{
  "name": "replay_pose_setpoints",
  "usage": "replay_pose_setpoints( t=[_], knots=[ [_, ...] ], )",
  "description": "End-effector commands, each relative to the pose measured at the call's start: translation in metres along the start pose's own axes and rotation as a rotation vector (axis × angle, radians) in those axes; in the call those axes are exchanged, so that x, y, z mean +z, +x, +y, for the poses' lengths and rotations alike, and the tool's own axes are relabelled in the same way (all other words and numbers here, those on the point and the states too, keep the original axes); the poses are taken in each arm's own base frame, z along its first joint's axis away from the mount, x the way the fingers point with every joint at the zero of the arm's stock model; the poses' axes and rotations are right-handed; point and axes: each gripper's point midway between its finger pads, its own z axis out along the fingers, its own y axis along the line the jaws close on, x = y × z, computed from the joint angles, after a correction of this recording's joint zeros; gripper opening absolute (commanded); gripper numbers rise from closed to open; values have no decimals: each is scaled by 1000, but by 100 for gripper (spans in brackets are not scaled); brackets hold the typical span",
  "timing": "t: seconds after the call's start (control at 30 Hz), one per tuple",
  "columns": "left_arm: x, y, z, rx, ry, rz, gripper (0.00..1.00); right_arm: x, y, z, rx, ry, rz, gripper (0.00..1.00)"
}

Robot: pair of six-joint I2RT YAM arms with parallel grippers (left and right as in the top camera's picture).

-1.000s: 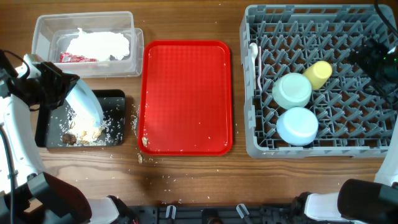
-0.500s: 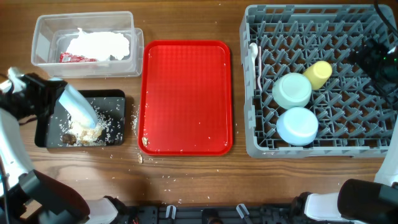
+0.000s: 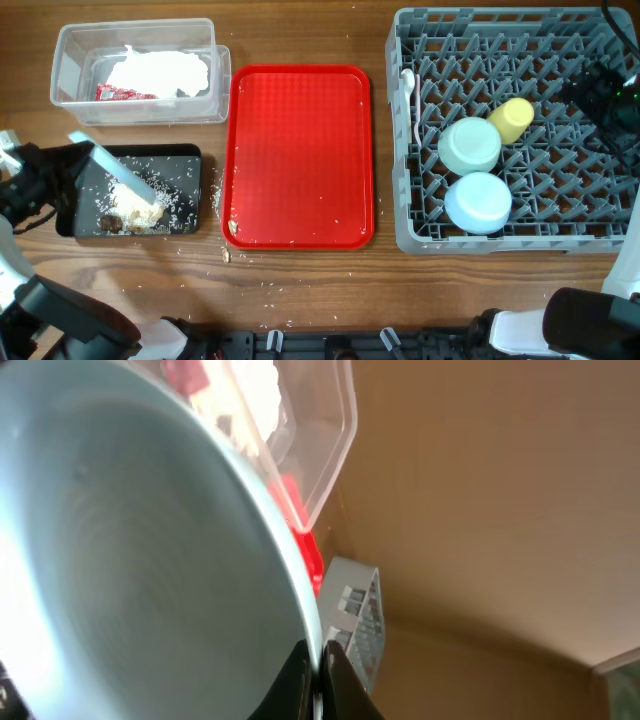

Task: Sort waste into correct bins and load items into the dishwasher rack
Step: 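Carry the plate back and set it on the red tray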

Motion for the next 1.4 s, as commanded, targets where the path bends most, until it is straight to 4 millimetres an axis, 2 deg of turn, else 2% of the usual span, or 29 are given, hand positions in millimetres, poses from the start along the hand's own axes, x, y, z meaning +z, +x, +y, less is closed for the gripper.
replay_pose_setpoints(
  t=[0.0,0.07,0.13,0.2,0.27,0.33,0.5,0.53,0.6,0.67,0.8,0.9,0.97,1.03,1.1,1.23,1.3,1.37],
  knots=[
    [-7,5,-5,16,47,6,4,1,1,1,-10,-11,6,100],
    [-7,-1,3,2,-2,-17,4,1,1,1,-10,-11,6,100],
    [-10,10,3,-72,5,13,4,1,1,1,-10,-11,6,100],
    [-10,9,4,-68,1,10,4,1,1,1,-10,-11,6,100],
    [-11,20,-1,-105,23,39,4,1,1,1,-10,-11,6,100],
    [-12,17,-3,-52,17,20,4,1,1,1,-10,-11,6,100],
    [-20,41,-24,-59,40,42,4,1,1,1,-10,-11,6,100],
    [-23,46,-32,-28,44,34,4,1,1,1,-10,-11,6,100],
    [-28,69,-57,65,55,29,4,1,1,1,-10,-11,6,100],
    [-29,89,-73,151,42,29,4,1,1,1,-10,-11,6,100],
    [-24,121,-77,200,-111,-1,4,1,1,1,-10,-11,6,100],
    [-18,137,-72,192,-224,-27,4,1,1,1,-9,-11,6,100],
    [-9,146,-76,224,-252,-23,4,1,1,1,-10,-11,6,100],
    [11,167,-93,315,-209,55,4,1,1,1,-10,-11,6,100],
    [28,184,-100,374,-205,103,4,1,1,1,-10,-11,6,100],
    [73,216,-97,463,-307,122,4,1,1,1,-10,-11,6,100],
    [100,239,-98,555,-321,159,4,1,1,1,-10,-11,6,100],
    [129,252,-87,611,-395,125,4,1,1,1,-9,-11,6,100]
  ],
)
